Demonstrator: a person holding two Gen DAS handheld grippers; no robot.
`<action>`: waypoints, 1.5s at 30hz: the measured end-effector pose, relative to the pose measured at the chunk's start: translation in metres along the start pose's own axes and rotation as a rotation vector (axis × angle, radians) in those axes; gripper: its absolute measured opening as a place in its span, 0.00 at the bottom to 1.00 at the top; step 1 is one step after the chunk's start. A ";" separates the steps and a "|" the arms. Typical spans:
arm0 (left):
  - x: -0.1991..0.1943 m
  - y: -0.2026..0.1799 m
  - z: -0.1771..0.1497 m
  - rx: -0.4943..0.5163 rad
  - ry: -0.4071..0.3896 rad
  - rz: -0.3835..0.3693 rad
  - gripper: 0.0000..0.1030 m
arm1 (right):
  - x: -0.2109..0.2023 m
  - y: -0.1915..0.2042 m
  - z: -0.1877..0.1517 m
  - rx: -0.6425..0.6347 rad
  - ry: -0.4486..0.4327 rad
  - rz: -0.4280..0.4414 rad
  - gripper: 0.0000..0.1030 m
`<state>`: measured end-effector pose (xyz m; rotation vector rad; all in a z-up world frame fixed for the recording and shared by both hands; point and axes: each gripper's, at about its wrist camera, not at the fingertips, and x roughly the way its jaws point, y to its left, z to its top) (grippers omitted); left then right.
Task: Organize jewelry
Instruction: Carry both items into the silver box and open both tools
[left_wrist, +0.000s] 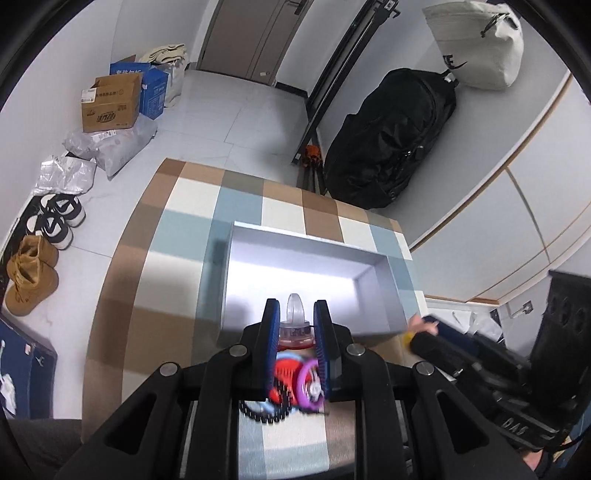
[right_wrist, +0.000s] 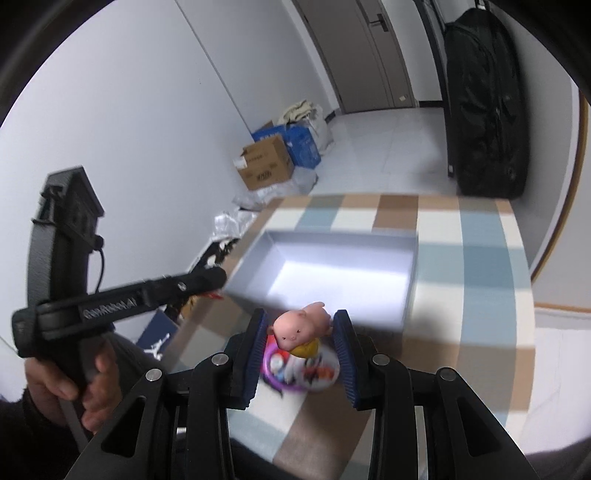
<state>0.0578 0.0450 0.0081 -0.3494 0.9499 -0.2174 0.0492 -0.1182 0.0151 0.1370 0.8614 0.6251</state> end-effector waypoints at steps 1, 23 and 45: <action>0.002 -0.002 0.004 0.004 -0.001 -0.006 0.13 | 0.000 -0.003 0.008 0.003 -0.008 0.000 0.34; 0.066 0.000 0.036 0.017 0.118 -0.013 0.13 | 0.069 -0.059 0.045 0.173 0.117 0.128 0.34; 0.082 -0.002 0.048 -0.030 0.138 -0.123 0.36 | 0.069 -0.087 0.050 0.284 0.072 0.110 0.56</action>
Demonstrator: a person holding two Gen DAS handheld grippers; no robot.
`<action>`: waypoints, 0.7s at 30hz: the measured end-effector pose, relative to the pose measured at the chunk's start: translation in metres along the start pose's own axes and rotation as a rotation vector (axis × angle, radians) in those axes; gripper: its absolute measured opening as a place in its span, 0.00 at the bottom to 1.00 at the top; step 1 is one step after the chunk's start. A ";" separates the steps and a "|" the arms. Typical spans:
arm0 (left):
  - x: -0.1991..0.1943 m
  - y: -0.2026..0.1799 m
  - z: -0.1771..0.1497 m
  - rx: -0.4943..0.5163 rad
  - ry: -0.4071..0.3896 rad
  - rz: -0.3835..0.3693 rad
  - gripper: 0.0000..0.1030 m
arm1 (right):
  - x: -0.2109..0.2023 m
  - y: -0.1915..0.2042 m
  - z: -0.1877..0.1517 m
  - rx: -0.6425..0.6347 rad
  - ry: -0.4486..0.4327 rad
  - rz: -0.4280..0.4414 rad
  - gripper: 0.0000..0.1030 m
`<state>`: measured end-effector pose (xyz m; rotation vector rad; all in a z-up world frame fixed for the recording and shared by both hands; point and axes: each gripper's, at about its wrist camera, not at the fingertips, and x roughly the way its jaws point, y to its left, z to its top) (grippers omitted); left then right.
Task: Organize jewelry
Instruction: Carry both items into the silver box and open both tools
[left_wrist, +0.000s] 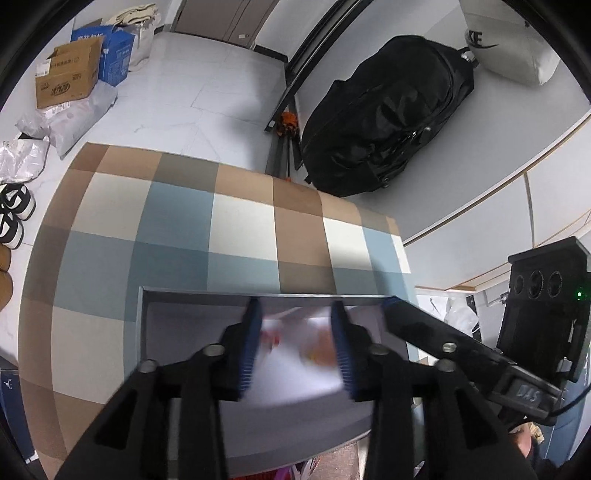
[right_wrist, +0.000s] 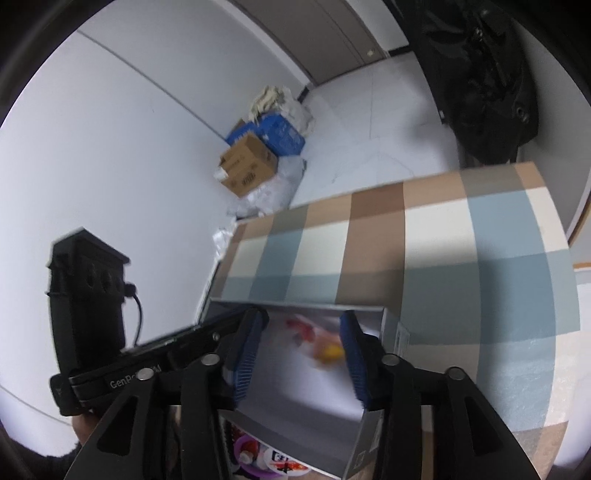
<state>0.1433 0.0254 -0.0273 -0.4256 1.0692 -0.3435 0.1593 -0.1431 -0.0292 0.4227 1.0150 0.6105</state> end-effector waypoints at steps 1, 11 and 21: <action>-0.002 0.000 0.000 0.002 -0.010 0.001 0.38 | -0.004 -0.001 0.000 0.005 -0.015 -0.002 0.60; -0.025 0.000 -0.005 0.003 -0.086 0.042 0.63 | -0.025 0.013 -0.004 -0.050 -0.107 0.003 0.93; -0.052 0.003 -0.023 0.061 -0.195 0.153 0.64 | -0.043 0.031 -0.021 -0.150 -0.224 -0.063 1.00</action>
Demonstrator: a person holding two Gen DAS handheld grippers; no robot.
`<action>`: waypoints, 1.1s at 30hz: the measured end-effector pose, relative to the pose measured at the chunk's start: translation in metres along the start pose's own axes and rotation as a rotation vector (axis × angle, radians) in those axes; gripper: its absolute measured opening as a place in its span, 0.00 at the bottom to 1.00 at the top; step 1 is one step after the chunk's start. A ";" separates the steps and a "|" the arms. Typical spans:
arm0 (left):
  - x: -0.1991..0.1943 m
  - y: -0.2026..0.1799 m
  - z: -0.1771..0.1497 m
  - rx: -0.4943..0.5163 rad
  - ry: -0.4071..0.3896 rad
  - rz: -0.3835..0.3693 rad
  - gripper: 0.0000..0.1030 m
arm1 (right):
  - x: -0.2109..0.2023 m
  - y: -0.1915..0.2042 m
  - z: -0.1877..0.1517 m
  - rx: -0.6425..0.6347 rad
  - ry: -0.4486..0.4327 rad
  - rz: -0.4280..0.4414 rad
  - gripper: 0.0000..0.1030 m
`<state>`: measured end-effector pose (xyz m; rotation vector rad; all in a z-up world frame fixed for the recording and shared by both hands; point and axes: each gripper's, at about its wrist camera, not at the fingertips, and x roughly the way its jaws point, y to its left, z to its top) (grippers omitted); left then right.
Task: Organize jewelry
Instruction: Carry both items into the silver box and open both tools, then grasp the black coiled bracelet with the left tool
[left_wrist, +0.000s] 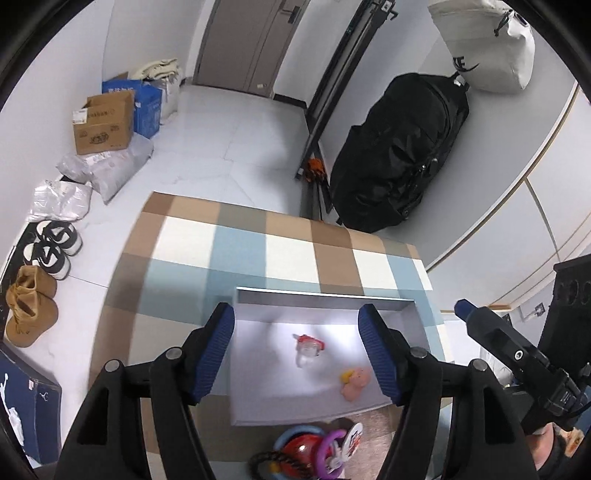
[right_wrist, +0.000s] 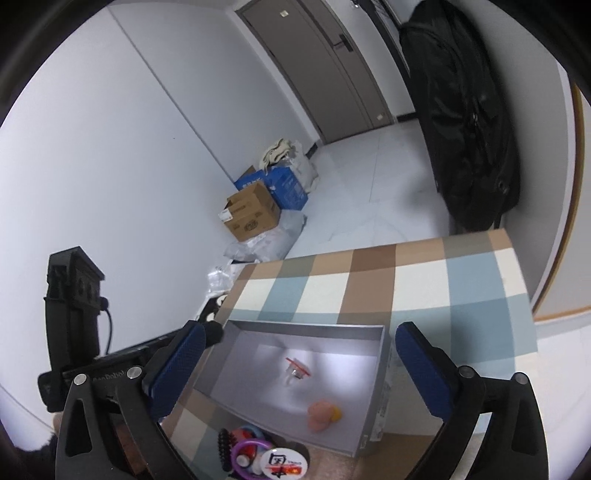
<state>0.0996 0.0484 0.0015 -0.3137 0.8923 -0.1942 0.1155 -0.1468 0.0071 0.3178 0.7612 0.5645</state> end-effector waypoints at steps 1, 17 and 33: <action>-0.002 0.002 -0.002 -0.004 -0.008 0.006 0.67 | -0.002 0.001 -0.001 -0.009 -0.007 0.001 1.00; -0.024 0.017 -0.044 -0.006 0.013 -0.005 0.83 | -0.023 0.020 -0.035 -0.099 -0.013 0.045 1.00; 0.001 0.014 -0.092 0.086 0.261 0.055 0.83 | -0.020 0.023 -0.053 -0.143 0.109 -0.002 1.00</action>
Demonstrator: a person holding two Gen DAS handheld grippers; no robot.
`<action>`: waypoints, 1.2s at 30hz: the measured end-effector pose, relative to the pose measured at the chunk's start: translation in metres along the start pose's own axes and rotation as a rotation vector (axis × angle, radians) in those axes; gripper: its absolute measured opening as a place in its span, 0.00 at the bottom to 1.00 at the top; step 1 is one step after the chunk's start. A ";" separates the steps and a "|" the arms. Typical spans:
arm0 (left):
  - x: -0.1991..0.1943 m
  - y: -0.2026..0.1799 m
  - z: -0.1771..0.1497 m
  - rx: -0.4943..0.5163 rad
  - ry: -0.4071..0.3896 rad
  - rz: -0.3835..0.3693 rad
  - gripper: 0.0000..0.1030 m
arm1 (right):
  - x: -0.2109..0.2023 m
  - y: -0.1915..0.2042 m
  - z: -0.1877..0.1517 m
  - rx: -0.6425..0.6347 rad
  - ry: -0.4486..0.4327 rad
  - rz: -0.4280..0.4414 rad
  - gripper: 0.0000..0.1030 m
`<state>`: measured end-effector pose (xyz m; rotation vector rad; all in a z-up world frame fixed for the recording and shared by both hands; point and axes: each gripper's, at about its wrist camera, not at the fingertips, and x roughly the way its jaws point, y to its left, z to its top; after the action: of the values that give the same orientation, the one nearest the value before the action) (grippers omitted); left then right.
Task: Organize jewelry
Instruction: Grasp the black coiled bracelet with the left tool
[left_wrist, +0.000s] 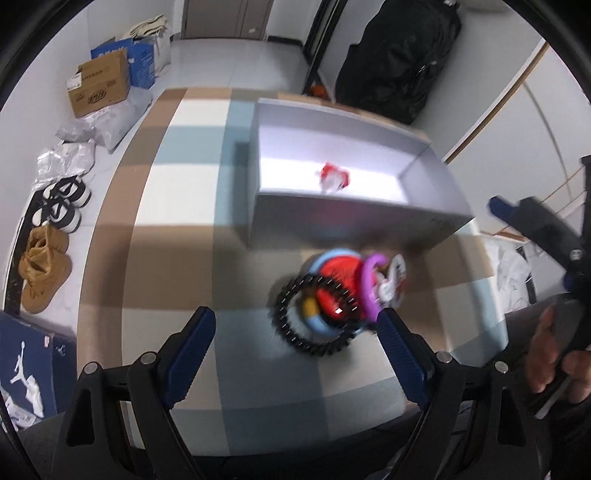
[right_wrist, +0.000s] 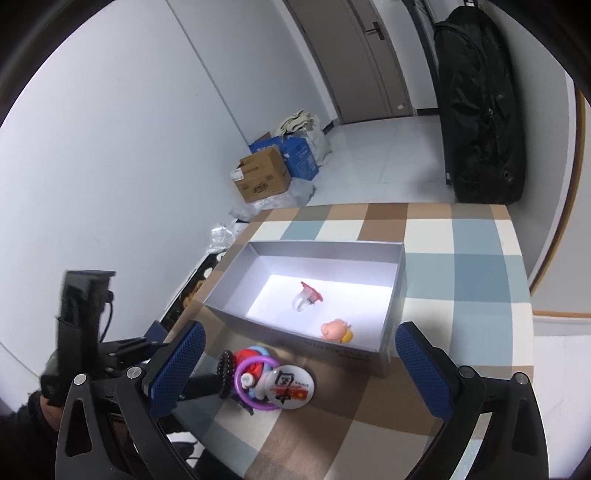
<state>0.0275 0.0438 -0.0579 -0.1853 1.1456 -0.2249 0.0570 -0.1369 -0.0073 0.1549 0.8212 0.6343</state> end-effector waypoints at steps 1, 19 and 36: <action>-0.001 0.001 -0.001 -0.007 0.001 -0.005 0.83 | -0.001 0.001 -0.001 -0.010 0.000 0.004 1.00; 0.010 0.006 0.004 -0.006 0.046 -0.111 0.67 | -0.007 0.008 -0.003 -0.050 0.004 -0.010 1.00; 0.008 0.025 0.006 -0.148 0.106 -0.211 0.40 | -0.006 0.002 -0.005 -0.032 0.023 -0.025 1.00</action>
<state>0.0385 0.0654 -0.0690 -0.4305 1.2490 -0.3393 0.0495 -0.1393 -0.0068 0.1076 0.8337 0.6261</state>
